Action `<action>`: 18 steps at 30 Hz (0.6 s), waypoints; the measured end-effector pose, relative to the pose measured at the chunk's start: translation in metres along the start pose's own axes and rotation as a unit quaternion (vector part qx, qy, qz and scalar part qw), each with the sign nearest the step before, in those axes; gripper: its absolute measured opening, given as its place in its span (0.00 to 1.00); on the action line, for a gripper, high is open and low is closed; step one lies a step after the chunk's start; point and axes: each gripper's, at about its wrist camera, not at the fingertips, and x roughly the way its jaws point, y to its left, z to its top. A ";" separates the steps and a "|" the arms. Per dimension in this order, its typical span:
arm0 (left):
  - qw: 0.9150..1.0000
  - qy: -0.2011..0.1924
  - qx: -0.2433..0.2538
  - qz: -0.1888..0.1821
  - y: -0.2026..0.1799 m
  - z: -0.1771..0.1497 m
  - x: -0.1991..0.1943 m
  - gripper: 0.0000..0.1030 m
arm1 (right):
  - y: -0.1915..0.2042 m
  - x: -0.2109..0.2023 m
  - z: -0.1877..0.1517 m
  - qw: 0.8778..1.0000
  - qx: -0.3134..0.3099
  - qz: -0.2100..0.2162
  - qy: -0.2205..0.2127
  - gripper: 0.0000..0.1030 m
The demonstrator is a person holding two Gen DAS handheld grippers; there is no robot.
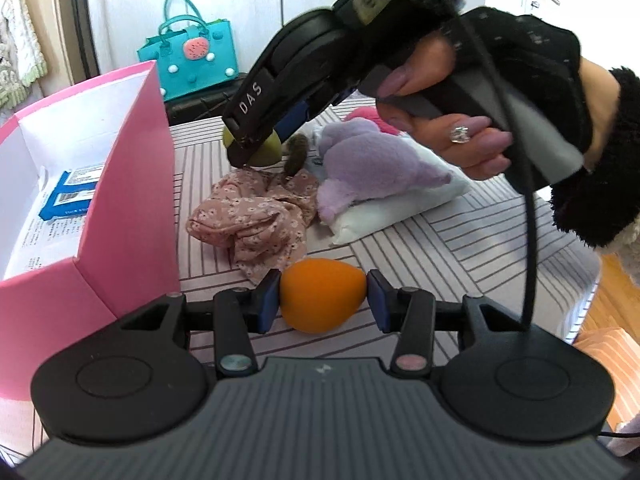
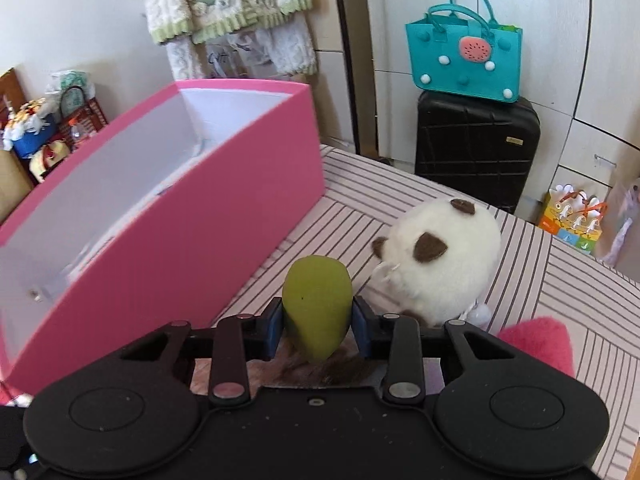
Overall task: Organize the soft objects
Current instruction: 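Grasp the orange sponge with the left tool while the right tool grasps the green sponge, then carry both sponges over the pink box and open both tools to drop them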
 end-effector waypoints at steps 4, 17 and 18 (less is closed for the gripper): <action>1.000 0.007 0.005 -0.012 -0.001 0.003 -0.002 0.43 | 0.005 -0.019 -0.010 1.000 -0.005 -0.001 0.000 0.40; 0.998 0.006 0.023 -0.055 0.005 0.017 -0.044 0.43 | 0.013 -0.079 -0.046 1.000 -0.003 -0.001 -0.006 0.41; 0.998 0.006 0.029 -0.057 0.004 0.019 -0.048 0.43 | 0.015 -0.083 -0.048 1.000 -0.004 -0.001 -0.006 0.41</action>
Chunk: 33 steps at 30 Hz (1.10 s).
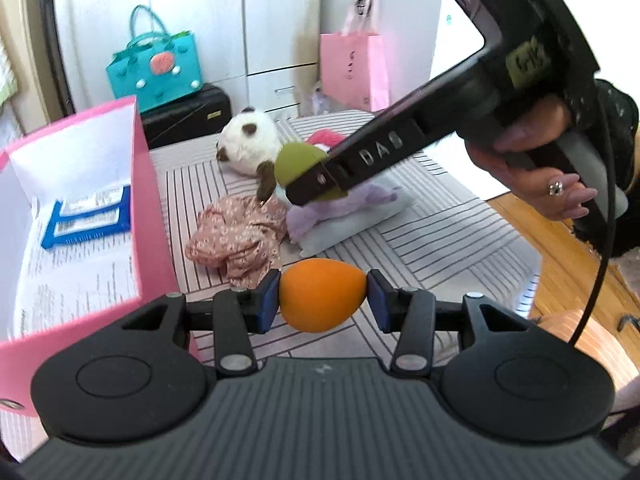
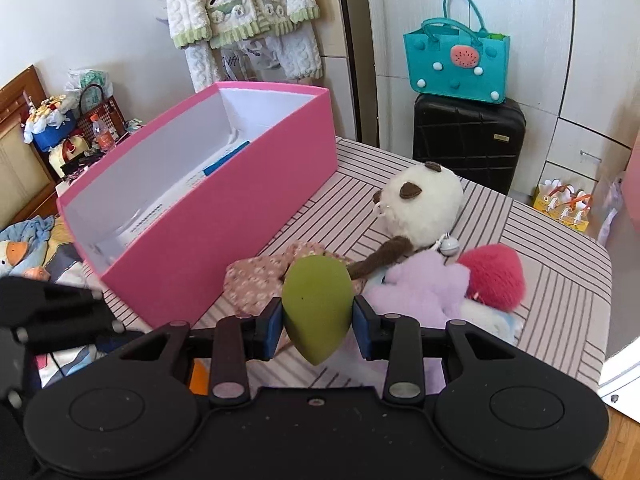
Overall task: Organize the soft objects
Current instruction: 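Carry both sponges over the pink box and open both tools to drop them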
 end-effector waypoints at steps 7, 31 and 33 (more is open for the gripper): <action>0.999 -0.002 0.039 -0.012 -0.003 0.014 -0.034 0.43 | 0.014 -0.033 -0.003 1.000 -0.012 -0.009 -0.010 0.41; 0.998 -0.029 0.023 0.054 0.062 0.043 -0.105 0.44 | 0.084 -0.074 0.030 0.994 -0.081 0.022 -0.071 0.42; 0.998 -0.032 0.016 0.054 0.074 0.046 -0.106 0.44 | 0.087 -0.069 0.038 0.993 -0.086 0.028 -0.073 0.42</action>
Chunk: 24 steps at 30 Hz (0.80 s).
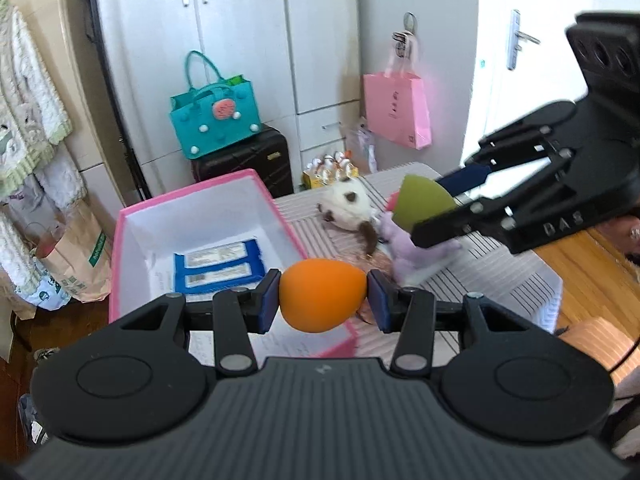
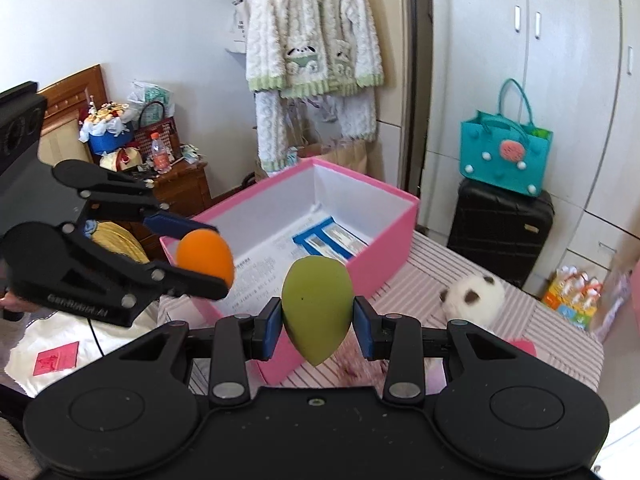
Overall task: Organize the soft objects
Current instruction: 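Carry both sponges over the pink box and open both tools to drop them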
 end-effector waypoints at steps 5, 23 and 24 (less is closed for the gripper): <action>0.999 -0.018 -0.025 0.026 0.036 0.007 0.010 0.44 | -0.003 0.028 0.020 1.000 -0.011 0.019 -0.009 0.42; 0.994 0.083 -0.032 0.055 0.129 -0.004 0.103 0.45 | 0.002 0.176 0.066 0.991 -0.101 0.042 0.077 0.42; 0.994 0.087 -0.027 0.053 0.130 -0.005 0.105 0.45 | 0.004 0.181 0.065 0.990 -0.110 0.038 0.085 0.42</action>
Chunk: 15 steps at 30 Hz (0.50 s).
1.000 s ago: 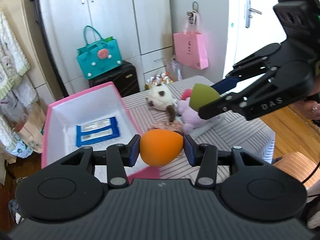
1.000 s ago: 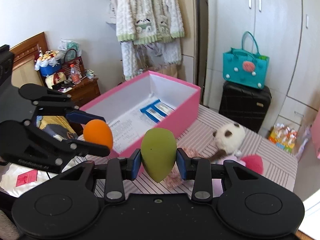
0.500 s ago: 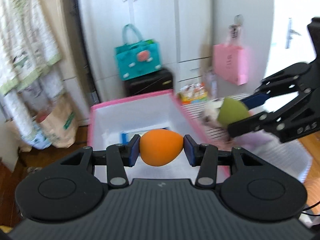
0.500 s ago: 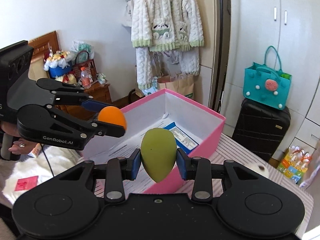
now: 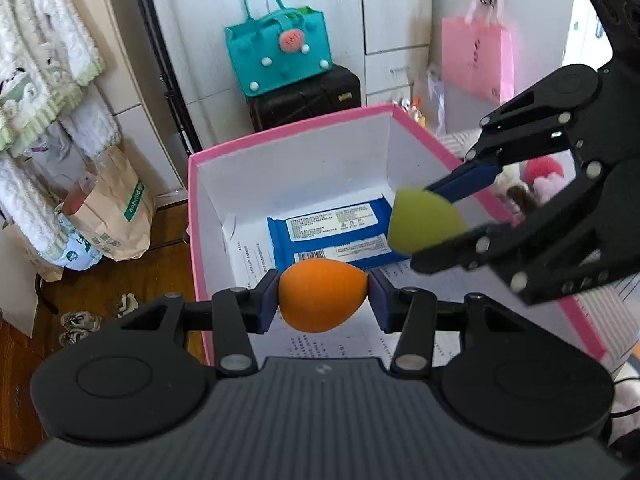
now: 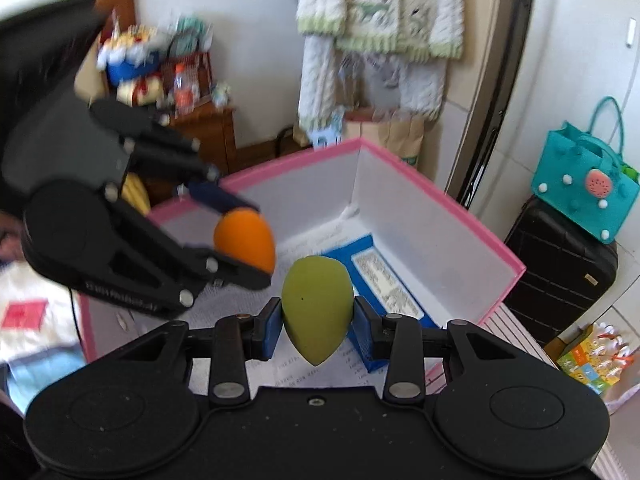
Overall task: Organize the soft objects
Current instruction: 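Carry both sponges over the pink box and open both tools to drop them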
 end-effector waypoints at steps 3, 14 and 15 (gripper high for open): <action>1.000 0.010 0.008 -0.002 0.001 0.003 0.008 0.46 | 0.004 0.013 -0.003 0.999 -0.023 -0.014 0.026 0.42; 0.999 0.023 0.029 -0.013 0.004 0.011 0.035 0.49 | -0.002 0.041 -0.002 0.994 -0.081 0.003 0.076 0.42; 0.999 0.027 0.024 -0.019 0.006 0.010 0.036 0.51 | -0.002 0.042 -0.002 0.994 -0.086 0.007 0.075 0.42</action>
